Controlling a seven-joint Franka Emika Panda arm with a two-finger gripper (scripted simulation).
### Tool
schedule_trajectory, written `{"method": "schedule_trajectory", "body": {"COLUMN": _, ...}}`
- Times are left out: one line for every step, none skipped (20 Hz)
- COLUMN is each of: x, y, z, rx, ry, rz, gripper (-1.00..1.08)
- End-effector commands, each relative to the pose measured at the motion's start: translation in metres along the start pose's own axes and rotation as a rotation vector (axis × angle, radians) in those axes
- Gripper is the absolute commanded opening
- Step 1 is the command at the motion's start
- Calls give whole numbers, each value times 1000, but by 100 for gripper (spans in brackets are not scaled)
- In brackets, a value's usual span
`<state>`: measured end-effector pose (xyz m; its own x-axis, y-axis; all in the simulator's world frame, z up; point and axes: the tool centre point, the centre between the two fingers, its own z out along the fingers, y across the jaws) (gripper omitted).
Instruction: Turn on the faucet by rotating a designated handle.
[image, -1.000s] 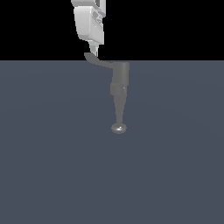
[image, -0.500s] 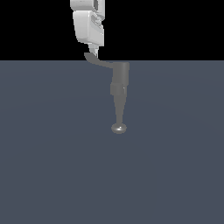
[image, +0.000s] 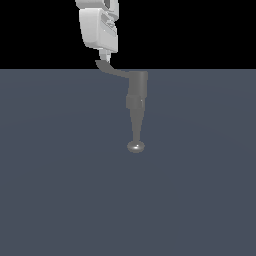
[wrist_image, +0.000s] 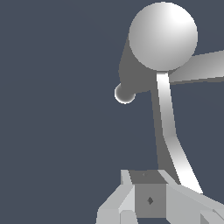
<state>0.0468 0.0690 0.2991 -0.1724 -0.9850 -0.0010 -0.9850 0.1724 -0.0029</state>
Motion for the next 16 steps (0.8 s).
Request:
{"method": "schedule_trajectory", "body": {"x": 0, "y": 8, "z": 1, "rx": -3, "ry": 1, "rz": 0, "gripper": -100}}
{"method": "schedule_trajectory", "body": {"x": 0, "y": 10, "z": 1, "rx": -3, "ry": 1, "rz": 0, "gripper": -100}}
{"method": "schedule_trajectory", "body": {"x": 1, "y": 13, "z": 1, "rx": -3, "ry": 1, "rz": 0, "gripper": -100}}
{"method": "schedule_trajectory", "body": {"x": 1, "y": 16, "z": 1, "rx": -3, "ry": 1, "rz": 0, "gripper": -100}}
{"method": "schedule_trajectory", "body": {"x": 1, "y": 18, "z": 1, "rx": -3, "ry": 1, "rz": 0, "gripper": -100}}
{"method": "schedule_trajectory", "body": {"x": 1, "y": 21, "z": 1, "rx": -3, "ry": 1, "rz": 0, "gripper": -100}}
{"method": "schedule_trajectory", "body": {"x": 1, "y": 24, "z": 1, "rx": -3, "ry": 1, "rz": 0, "gripper": -100}}
{"method": "schedule_trajectory", "body": {"x": 1, "y": 27, "z": 1, "rx": -3, "ry": 1, "rz": 0, "gripper": -100}}
{"method": "schedule_trajectory", "body": {"x": 1, "y": 29, "z": 1, "rx": -3, "ry": 1, "rz": 0, "gripper": -100}}
{"method": "schedule_trajectory", "body": {"x": 1, "y": 32, "z": 1, "rx": -3, "ry": 1, "rz": 0, "gripper": -100}}
{"method": "schedule_trajectory", "body": {"x": 1, "y": 35, "z": 1, "rx": -3, "ry": 1, "rz": 0, "gripper": -100}}
{"method": "schedule_trajectory", "body": {"x": 1, "y": 38, "z": 1, "rx": -3, "ry": 1, "rz": 0, "gripper": -100}}
{"method": "schedule_trajectory", "body": {"x": 2, "y": 40, "z": 1, "rx": -3, "ry": 1, "rz": 0, "gripper": -100}}
{"method": "schedule_trajectory", "body": {"x": 2, "y": 43, "z": 1, "rx": -3, "ry": 1, "rz": 0, "gripper": -100}}
{"method": "schedule_trajectory", "body": {"x": 2, "y": 46, "z": 1, "rx": -3, "ry": 1, "rz": 0, "gripper": -100}}
{"method": "schedule_trajectory", "body": {"x": 2, "y": 49, "z": 1, "rx": -3, "ry": 1, "rz": 0, "gripper": -100}}
